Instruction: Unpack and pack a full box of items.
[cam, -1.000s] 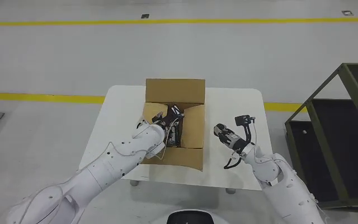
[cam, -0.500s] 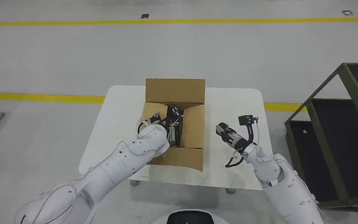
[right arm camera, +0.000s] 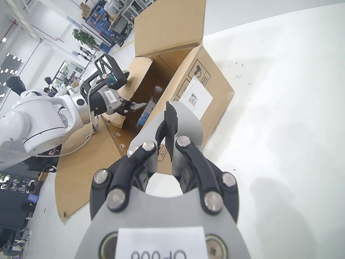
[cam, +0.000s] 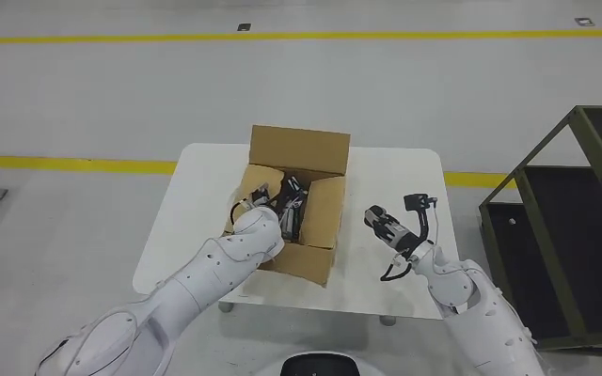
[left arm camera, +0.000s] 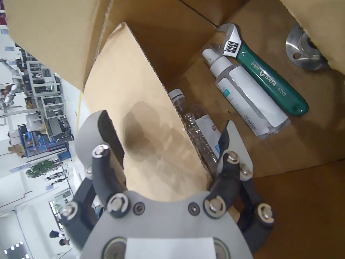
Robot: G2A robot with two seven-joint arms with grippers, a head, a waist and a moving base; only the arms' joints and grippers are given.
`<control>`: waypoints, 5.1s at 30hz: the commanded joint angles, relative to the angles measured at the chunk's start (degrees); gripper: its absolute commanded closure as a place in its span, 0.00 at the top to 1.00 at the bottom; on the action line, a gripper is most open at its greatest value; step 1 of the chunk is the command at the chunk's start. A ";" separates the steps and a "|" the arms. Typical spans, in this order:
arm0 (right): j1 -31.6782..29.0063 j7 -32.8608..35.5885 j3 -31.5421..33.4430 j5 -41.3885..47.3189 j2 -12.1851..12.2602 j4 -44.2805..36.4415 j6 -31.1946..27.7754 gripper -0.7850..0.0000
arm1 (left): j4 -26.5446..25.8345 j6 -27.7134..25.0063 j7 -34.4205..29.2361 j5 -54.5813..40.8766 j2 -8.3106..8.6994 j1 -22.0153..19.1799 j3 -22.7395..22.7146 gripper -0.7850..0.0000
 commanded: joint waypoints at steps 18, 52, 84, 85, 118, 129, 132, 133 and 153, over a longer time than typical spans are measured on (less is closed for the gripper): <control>-0.51 -0.04 0.58 -0.07 -0.31 -0.76 0.11 0.00 | -4.84 -2.27 0.48 1.43 1.93 2.50 -10.84 0.00; 1.74 7.47 3.32 6.01 -0.38 -1.53 -1.21 0.00 | -29.91 -15.59 -24.06 -36.66 8.61 13.81 -41.80 0.00; 4.65 14.04 -1.12 3.19 -0.86 4.92 2.11 0.00 | -17.26 -11.73 -15.23 -7.92 10.08 14.40 -39.76 1.00; 4.64 14.05 -1.13 3.10 -0.85 4.85 2.12 0.00 | -16.87 -11.56 -14.90 -7.77 9.97 14.43 -39.53 1.00; -6.89 0.88 6.31 -4.97 -0.03 -2.96 10.40 0.00 | -32.76 -23.81 -13.18 -48.61 6.45 13.28 -36.22 1.00; -2.83 -1.67 -0.43 -5.30 -1.58 4.26 5.36 0.00 | -28.92 -26.31 -14.05 -52.17 5.34 11.63 -32.32 1.00; -0.66 -1.98 -2.15 -4.99 -2.09 7.37 3.23 0.00 | -28.92 -26.31 -14.05 -52.17 5.34 11.63 -32.32 1.00; 0.10 -1.85 -2.70 -4.92 -2.25 8.29 2.72 0.00 | -28.92 -26.31 -14.05 -52.17 5.34 11.63 -32.32 1.00; -7.14 2.94 6.52 -6.15 -0.47 -1.60 7.90 0.00 | -9.88 -21.71 -9.02 -62.17 0.50 8.86 -23.16 1.00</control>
